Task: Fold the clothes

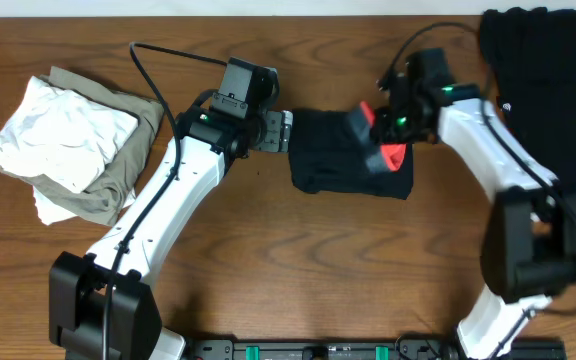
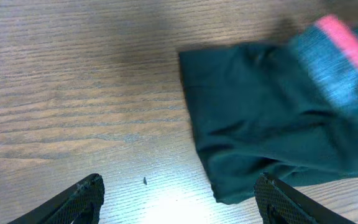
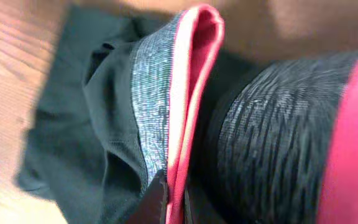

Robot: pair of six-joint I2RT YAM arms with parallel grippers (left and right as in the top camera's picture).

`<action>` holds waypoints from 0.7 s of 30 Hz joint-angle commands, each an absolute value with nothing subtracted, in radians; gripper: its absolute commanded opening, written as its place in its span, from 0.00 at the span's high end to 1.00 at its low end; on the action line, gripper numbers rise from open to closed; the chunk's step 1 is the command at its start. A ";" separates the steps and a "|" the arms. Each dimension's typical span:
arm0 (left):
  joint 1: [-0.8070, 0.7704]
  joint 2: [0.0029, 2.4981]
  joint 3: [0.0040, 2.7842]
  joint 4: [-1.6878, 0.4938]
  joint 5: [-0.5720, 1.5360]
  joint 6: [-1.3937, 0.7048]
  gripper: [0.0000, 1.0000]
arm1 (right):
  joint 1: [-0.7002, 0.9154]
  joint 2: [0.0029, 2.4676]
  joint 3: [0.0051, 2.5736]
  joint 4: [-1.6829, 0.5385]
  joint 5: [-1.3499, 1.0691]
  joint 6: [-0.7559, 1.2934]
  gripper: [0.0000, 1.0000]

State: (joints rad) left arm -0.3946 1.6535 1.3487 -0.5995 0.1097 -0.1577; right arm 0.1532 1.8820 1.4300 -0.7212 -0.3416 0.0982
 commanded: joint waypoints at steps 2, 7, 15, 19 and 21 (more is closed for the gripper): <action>-0.394 1.659 1.347 -0.602 0.121 -0.163 0.20 | 0.103 1.792 1.452 -0.736 -0.332 0.097 0.94; -0.394 1.659 1.347 -0.604 0.121 -0.163 0.21 | 0.068 1.792 1.451 -0.793 -0.308 0.098 0.86; -0.394 1.659 1.347 -0.611 0.120 -0.163 0.21 | 0.062 1.798 1.450 -0.889 -0.130 0.100 0.77; -0.394 1.659 1.347 -0.611 0.121 -0.163 0.20 | 0.063 1.798 1.450 -0.886 -0.131 0.100 0.69; -0.394 1.659 1.347 -0.613 0.121 -0.163 0.21 | 0.063 1.800 1.450 -0.889 -0.131 0.100 0.68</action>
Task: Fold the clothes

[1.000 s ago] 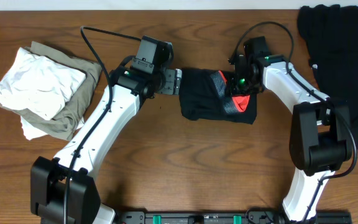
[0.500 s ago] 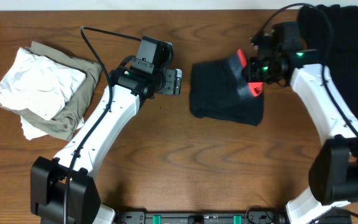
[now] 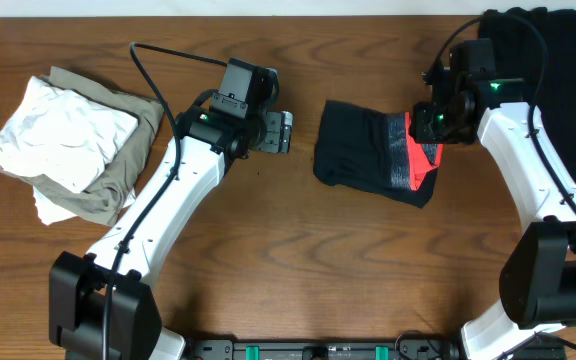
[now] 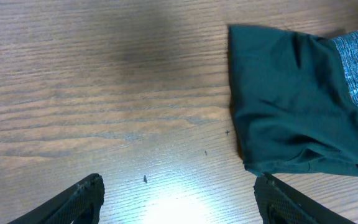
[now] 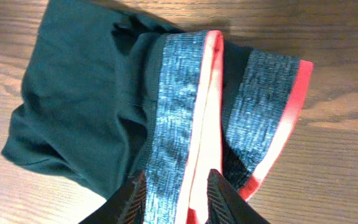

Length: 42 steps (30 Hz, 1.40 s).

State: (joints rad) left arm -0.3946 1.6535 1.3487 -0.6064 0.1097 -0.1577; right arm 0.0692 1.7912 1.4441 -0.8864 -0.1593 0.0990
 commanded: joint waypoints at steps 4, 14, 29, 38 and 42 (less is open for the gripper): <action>-0.394 1.659 1.347 -0.625 0.121 -0.163 0.21 | 0.057 1.822 1.437 -0.896 -0.132 0.138 0.69; -0.394 1.659 1.347 -0.625 0.120 -0.163 0.20 | 0.072 1.972 1.404 -0.835 -0.240 0.153 0.73; -0.394 1.659 1.347 -0.625 0.121 -0.163 0.21 | 0.070 2.016 1.404 -0.852 -0.228 0.154 0.71; -0.394 1.659 1.347 -0.625 0.121 -0.163 0.20 | 0.074 2.016 1.403 -0.847 -0.223 0.192 0.69; -0.394 1.659 1.347 -0.625 0.121 -0.163 0.21 | 0.077 2.016 1.403 -0.819 -0.292 0.189 0.91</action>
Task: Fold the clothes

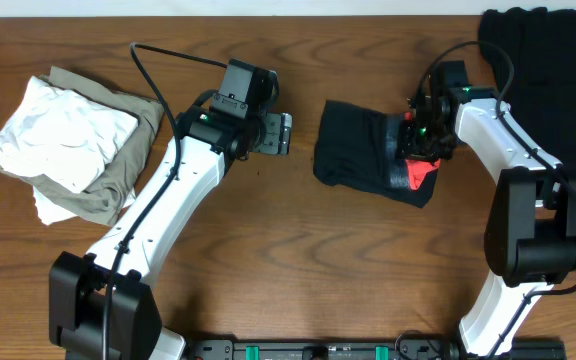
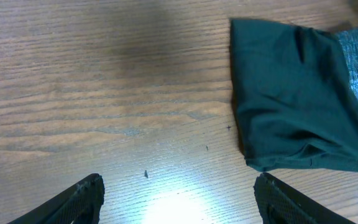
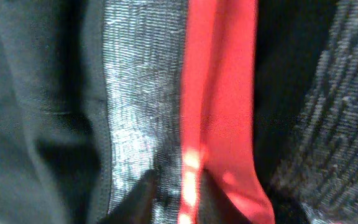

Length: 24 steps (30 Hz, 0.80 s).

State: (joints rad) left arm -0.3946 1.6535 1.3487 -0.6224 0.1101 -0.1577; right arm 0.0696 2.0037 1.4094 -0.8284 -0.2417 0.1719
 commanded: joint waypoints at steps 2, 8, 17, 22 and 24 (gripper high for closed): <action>-0.394 1.659 1.347 -0.625 0.121 -0.163 0.20 | 0.076 2.016 1.404 -0.815 -0.296 0.189 0.99; -0.394 1.659 1.347 -0.628 0.120 -0.163 0.21 | 0.035 1.957 1.419 -0.824 -0.295 0.178 0.99; -0.394 1.659 1.347 -0.628 0.121 -0.163 0.20 | -0.102 1.785 1.426 -0.896 -0.209 0.179 0.99; -0.394 1.659 1.347 -0.628 0.120 -0.163 0.21 | -0.106 1.814 1.400 -0.928 -0.244 0.178 0.90; -0.394 1.659 1.347 -0.628 0.121 -0.163 0.20 | -0.089 1.829 1.393 -0.936 -0.258 0.178 0.85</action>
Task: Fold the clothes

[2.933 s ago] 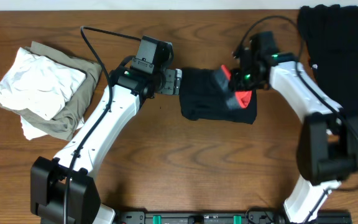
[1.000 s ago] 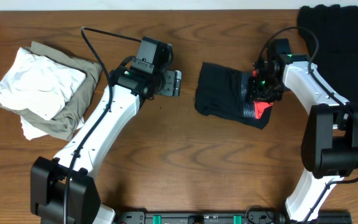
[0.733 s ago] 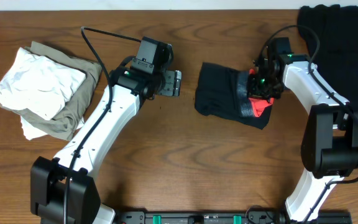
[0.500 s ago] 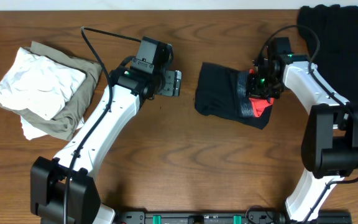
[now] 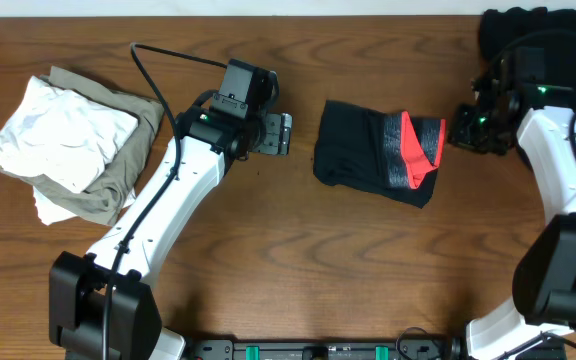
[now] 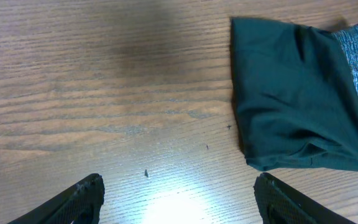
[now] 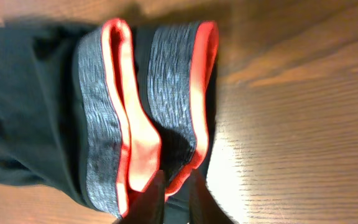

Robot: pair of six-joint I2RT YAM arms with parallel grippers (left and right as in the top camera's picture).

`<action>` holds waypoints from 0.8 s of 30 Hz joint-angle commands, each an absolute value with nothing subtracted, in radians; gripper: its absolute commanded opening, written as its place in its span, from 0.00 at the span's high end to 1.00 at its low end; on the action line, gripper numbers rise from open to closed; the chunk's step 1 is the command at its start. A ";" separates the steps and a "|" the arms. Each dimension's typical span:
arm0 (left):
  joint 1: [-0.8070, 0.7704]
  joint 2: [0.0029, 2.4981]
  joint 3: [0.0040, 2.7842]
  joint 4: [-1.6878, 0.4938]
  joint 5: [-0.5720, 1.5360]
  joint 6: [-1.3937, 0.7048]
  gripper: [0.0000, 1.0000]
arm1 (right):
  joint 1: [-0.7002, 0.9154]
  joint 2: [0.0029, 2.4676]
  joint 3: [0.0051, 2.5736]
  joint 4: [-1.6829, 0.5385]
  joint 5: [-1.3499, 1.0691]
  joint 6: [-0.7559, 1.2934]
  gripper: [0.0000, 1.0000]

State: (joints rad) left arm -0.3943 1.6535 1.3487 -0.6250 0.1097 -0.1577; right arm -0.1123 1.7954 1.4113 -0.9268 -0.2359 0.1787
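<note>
The dark folded shorts (image 5: 363,152) with a grey and red waistband (image 5: 408,152) lie flat at the table's middle. The left wrist view shows the shorts (image 6: 291,93) at its right. The right wrist view shows the shorts (image 7: 36,106) and the doubled waistband (image 7: 148,106) below the camera. My left gripper (image 5: 278,132) hovers open just left of the shorts, and its view shows the gripper (image 6: 179,190) over bare wood. My right gripper (image 5: 460,135) stands off the shorts' right edge, its fingers (image 7: 157,196) close together around nothing.
A heap of white and khaki clothes (image 5: 68,150) sits at the left. Black garments (image 5: 543,70) lie at the back right corner, partly under my right arm. Bare wooden table (image 5: 318,260) lies in front of the shorts.
My right gripper was down on the waistband of the shorts. It is now off the garment to the right and higher. The shorts and the left arm have not moved.
At first my right gripper was shut on the waistband, with the shorts right beside my left gripper. Then the shorts lay further right, with the right gripper open over them. Later it sat low on the waistband, and now it stands apart at the right.
</note>
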 commanded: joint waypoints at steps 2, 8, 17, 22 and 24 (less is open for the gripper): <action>-0.394 1.659 1.347 -0.632 0.121 -0.163 0.21 | -0.070 1.844 1.389 -0.934 -0.269 0.178 0.81; -0.394 1.659 1.347 -0.644 0.120 -0.162 0.21 | -0.012 1.881 1.389 -0.920 -0.304 0.178 0.67; -0.394 1.659 1.347 -0.648 0.120 -0.162 0.21 | 0.033 1.991 1.389 -0.897 -0.303 0.179 0.65; -0.394 1.659 1.347 -0.647 0.120 -0.163 0.21 | 0.038 2.067 1.389 -0.886 -0.306 0.179 0.66; -0.394 1.659 1.347 -0.647 0.120 -0.163 0.21 | 0.041 2.096 1.389 -0.881 -0.321 0.179 0.67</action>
State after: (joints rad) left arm -0.3946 1.6535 1.3487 -0.6453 0.1097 -0.1577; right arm 0.0292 2.0487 1.3956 -0.8829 -0.3080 0.1780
